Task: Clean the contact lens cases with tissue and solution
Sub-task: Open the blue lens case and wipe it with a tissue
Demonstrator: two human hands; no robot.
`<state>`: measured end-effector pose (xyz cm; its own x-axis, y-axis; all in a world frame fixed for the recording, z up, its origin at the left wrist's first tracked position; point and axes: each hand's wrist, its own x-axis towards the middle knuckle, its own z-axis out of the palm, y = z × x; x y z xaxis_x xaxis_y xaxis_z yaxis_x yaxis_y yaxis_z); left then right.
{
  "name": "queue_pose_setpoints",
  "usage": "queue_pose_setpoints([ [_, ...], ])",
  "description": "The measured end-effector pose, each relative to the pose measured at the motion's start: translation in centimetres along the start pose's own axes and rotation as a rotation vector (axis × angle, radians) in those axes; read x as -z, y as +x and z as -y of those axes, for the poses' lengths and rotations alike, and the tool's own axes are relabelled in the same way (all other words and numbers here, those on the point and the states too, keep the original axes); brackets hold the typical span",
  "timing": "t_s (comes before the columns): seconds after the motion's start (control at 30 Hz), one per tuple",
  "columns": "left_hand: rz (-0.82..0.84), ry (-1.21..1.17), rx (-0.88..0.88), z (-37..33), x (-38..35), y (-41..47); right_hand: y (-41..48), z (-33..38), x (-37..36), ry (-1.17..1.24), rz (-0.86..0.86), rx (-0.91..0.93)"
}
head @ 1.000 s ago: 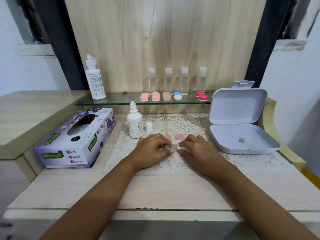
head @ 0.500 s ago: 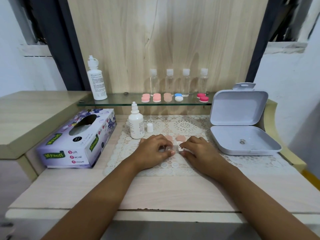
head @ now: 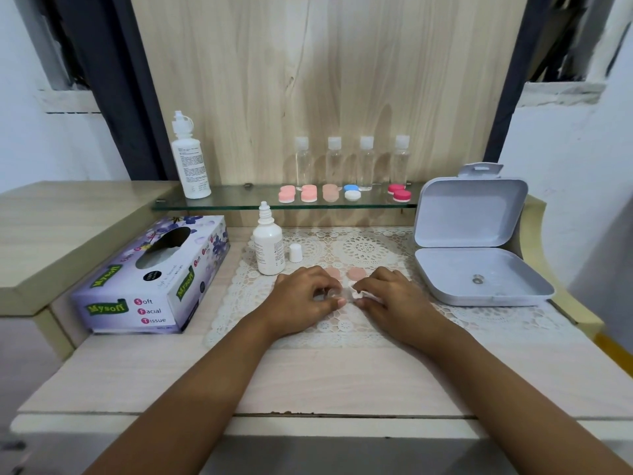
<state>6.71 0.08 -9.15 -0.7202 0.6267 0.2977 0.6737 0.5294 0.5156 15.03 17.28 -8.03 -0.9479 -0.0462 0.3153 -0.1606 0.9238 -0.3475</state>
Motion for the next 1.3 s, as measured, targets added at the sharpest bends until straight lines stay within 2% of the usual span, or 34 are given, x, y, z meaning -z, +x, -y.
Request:
queue_pose_setpoints([
  [0.07, 0.002, -0.004, 0.004, 0.0, 0.0, 0.0, -0.1, 0.0, -0.1, 0.026, -0.013, -0.004],
  [0.27, -0.021, -0.012, -0.003, 0.0, -0.1, -0.1, -0.1, 0.2, -0.7, -0.158, -0.015, 0.013],
  [0.4, -0.019, 0.000, -0.008, -0.2, -0.1, -0.1, 0.0, 0.0, -0.7, -0.172, -0.022, 0.026],
  [0.6, -0.013, 0.004, -0.017, -0.3, -0.1, -0.2, 0.3, -0.3, -0.7, 0.007, 0.002, -0.009],
  [0.87, 0.013, -0.093, 0.045, -0.6, 0.3, -0.1, -0.3, 0.0, 0.4, 0.374, -0.105, -0.027],
  [0.97, 0.015, -0.182, 0.092, -1.0, 0.6, -0.2, -0.5, 0.3, 0.5, 0.396, -0.138, -0.026],
  [1.13, -0.063, -0.489, 0.102, -1.7, 0.7, -0.5, -0.2, 0.4, 0.3, 0.493, -0.214, -0.093],
  [1.3, -0.095, -0.438, 0.050, -2.1, 0.7, -0.8, -0.2, 0.2, 0.4, 0.527, -0.303, -0.078],
])
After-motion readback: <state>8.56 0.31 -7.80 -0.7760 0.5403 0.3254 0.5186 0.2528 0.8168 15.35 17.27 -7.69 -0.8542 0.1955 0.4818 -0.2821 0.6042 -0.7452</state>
